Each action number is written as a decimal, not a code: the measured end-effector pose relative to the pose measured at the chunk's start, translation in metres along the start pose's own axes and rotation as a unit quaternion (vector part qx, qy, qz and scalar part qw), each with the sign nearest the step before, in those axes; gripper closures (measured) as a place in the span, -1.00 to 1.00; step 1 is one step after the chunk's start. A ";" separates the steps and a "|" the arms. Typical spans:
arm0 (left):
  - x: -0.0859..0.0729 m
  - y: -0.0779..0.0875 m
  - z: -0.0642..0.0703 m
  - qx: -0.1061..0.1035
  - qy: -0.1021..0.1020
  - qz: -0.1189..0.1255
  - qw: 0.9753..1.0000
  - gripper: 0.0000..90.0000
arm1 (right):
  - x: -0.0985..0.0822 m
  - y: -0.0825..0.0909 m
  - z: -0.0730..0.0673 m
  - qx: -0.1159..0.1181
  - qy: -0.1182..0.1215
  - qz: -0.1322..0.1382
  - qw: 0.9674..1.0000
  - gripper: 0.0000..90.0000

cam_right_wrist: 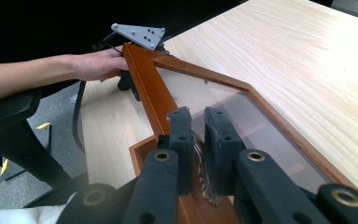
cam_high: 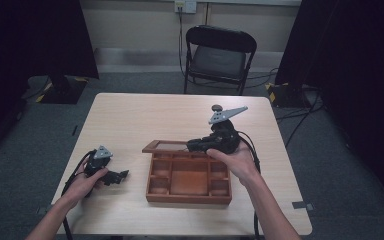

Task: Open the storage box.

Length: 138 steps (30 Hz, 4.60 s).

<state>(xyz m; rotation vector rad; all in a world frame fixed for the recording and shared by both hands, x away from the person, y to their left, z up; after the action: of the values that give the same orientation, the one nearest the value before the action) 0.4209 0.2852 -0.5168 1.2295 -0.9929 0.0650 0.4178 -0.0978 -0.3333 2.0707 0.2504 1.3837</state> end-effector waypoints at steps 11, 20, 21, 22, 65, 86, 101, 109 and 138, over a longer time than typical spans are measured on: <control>0.000 0.000 0.000 0.000 0.000 0.000 1.000 -1.00 | 0.004 0.000 0.003 0.002 -0.008 0.001 1.000 0.83; 0.000 0.000 0.000 0.000 0.001 0.000 1.000 -1.00 | 0.008 0.000 0.006 0.007 -0.020 0.003 1.000 0.83; 0.000 0.000 0.000 0.000 0.000 0.000 1.000 -1.00 | 0.008 0.000 0.006 0.009 -0.020 0.003 1.000 0.83; 0.000 0.000 0.000 0.000 0.000 0.000 1.000 -1.00 | 0.008 0.000 0.007 0.010 -0.021 0.004 1.000 0.83; 0.000 0.000 0.000 0.000 0.000 0.000 1.000 -1.00 | 0.025 0.004 0.024 0.030 -0.045 -0.003 0.999 0.84; 0.000 0.000 0.000 0.000 0.000 0.000 1.000 -1.00 | 0.030 0.008 0.036 0.042 -0.055 -0.010 0.998 0.84; 0.000 0.000 0.000 0.000 0.000 -0.001 1.000 -1.00 | 0.029 0.008 0.034 0.039 -0.053 -0.008 0.998 0.84; 0.000 0.000 0.000 0.000 0.000 0.000 1.000 -1.00 | 0.029 0.008 0.034 0.039 -0.053 -0.009 0.998 0.84; 0.000 0.000 0.000 0.000 0.000 0.000 1.000 -1.00 | 0.031 0.007 0.034 0.037 -0.054 -0.012 0.998 0.84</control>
<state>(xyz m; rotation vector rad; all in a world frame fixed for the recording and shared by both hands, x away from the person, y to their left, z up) 0.4209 0.2853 -0.5168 1.2297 -0.9929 0.0637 0.4596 -0.1021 -0.3140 2.1878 0.2826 1.2622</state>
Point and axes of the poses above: each handheld gripper's, and its own axes: y roughly backward along the jaws, x roughly out of its top, z roughly to its right, the point moved 2 cm from there along -y, roughly forward along the jaws, and after that the axes turned 4 degrees about -z, right-handed, at the moved point
